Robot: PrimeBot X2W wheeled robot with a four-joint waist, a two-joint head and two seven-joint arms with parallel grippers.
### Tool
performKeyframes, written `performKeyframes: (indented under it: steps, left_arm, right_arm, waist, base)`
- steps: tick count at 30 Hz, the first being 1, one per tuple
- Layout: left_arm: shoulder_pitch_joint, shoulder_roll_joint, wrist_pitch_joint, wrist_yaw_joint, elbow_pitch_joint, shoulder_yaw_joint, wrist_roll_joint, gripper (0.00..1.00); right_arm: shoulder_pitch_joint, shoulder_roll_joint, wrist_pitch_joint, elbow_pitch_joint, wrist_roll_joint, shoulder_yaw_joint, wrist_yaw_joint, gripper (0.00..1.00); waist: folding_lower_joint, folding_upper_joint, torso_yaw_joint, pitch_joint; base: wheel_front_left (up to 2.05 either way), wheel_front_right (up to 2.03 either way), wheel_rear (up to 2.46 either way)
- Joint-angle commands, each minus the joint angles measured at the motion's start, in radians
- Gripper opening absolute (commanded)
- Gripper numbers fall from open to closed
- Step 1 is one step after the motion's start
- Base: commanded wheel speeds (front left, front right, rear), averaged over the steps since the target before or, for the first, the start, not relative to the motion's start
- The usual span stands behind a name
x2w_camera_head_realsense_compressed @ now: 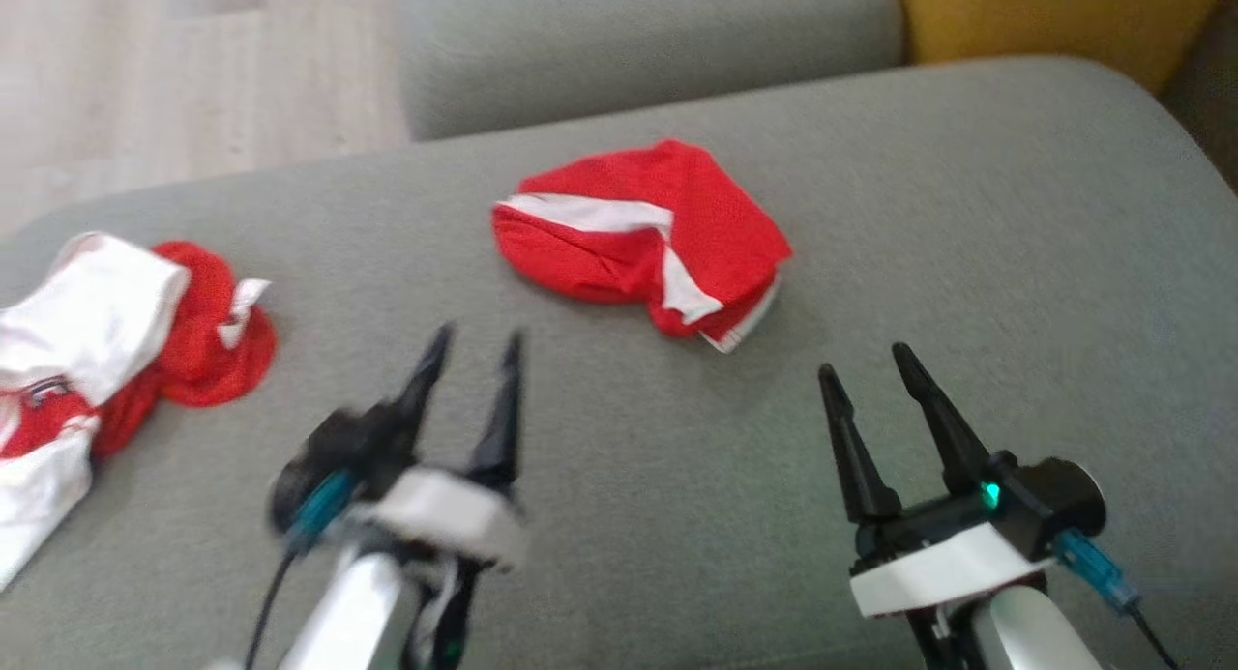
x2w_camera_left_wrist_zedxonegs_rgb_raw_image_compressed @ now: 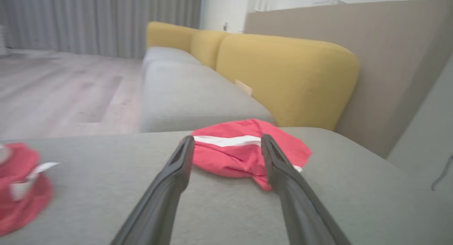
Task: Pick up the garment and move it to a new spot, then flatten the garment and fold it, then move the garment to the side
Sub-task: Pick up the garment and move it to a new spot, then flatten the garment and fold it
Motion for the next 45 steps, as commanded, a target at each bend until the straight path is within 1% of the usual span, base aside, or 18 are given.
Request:
performKeyframes:
  steps: [1, 5, 8, 9, 10, 12, 14, 17, 20, 34, 45]
  left_arm:
    - [-0.016, 0.016, -0.012, 0.005, -0.049, 0.050, 0.017, 1.00]
    - [0.145, 0.024, -0.012, 0.019, -0.167, 0.190, 0.084, 1.00]
    - [0.248, 0.023, -0.012, 0.013, -0.224, 0.279, 0.133, 1.00]
    - [0.277, 0.020, -0.012, 0.009, -0.235, 0.306, 0.140, 1.00]
    - [0.327, 0.009, -0.012, -0.006, -0.254, 0.357, 0.144, 1.00]
    - [0.369, 0.004, -0.012, -0.029, -0.264, 0.389, 0.173, 1.00]
    - [0.404, 0.005, -0.012, -0.043, -0.263, 0.408, 0.223, 1.00]
    - [0.441, 0.003, -0.012, -0.044, -0.267, 0.415, 0.291, 1.00]
    - [0.463, -0.003, -0.012, -0.035, -0.273, 0.410, 0.323, 1.00]
    - [0.469, -0.018, -0.012, -0.025, -0.268, 0.382, 0.345, 1.00]
    - [0.454, -0.021, -0.012, -0.014, -0.254, 0.359, 0.352, 1.00]
  right_arm:
    - [-0.012, 0.005, -0.002, -0.025, 0.005, 0.013, -0.001, 1.00]
    - [0.027, 0.005, -0.002, -0.020, 0.011, -0.012, -0.001, 1.00]
    - [0.050, 0.005, -0.002, -0.015, 0.009, -0.018, -0.001, 1.00]
    - [0.056, 0.005, -0.002, -0.015, 0.009, -0.022, -0.001, 1.00]
    - [0.065, 0.005, -0.002, -0.013, 0.010, -0.026, -0.001, 1.00]
    - [0.074, 0.005, -0.002, -0.011, 0.010, -0.031, -0.001, 1.00]
    - [0.083, 0.005, -0.002, -0.007, 0.007, -0.034, -0.001, 1.00]
    - [0.095, 0.005, -0.002, 0.001, 0.001, -0.042, -0.001, 1.00]
    - [0.107, 0.005, -0.002, 0.016, -0.008, -0.038, -0.001, 1.00]
    - [0.127, 0.005, -0.002, 0.051, 0.002, -0.023, -0.001, 1.00]
    - [0.125, 0.005, -0.002, 0.056, 0.004, -0.027, -0.001, 1.00]
  waist:
    - [0.0000, -0.0001, 0.053, -0.049]
    - [0.0000, -0.0001, 0.097, -0.076]
    - [0.0000, -0.0001, 0.121, -0.090]
    - [0.0000, -0.0001, 0.128, -0.093]
    - [0.0000, -0.0001, 0.139, -0.101]
    - [0.0000, -0.0001, 0.147, -0.110]
    - [0.0000, -0.0001, 0.152, -0.118]
    - [0.0000, -0.0001, 0.155, -0.125]
    - [0.0000, -0.0001, 0.154, -0.131]
    - [0.0000, -0.0001, 0.131, -0.138]
    - [0.0000, -0.0001, 0.132, -0.138]
  base:
    - [0.00, 0.00, 0.00]
    - [0.00, 0.00, 0.00]
    - [0.00, 0.00, 0.00]
    - [0.00, 0.00, 0.00]
    - [0.00, 0.00, 0.00]
    - [0.00, 0.00, 0.00]
    - [0.00, 0.00, 0.00]
    - [0.00, 0.00, 0.00]
    - [0.00, 0.00, 0.00]
    - [0.00, 0.00, 0.00]
    - [0.00, 0.00, 0.00]
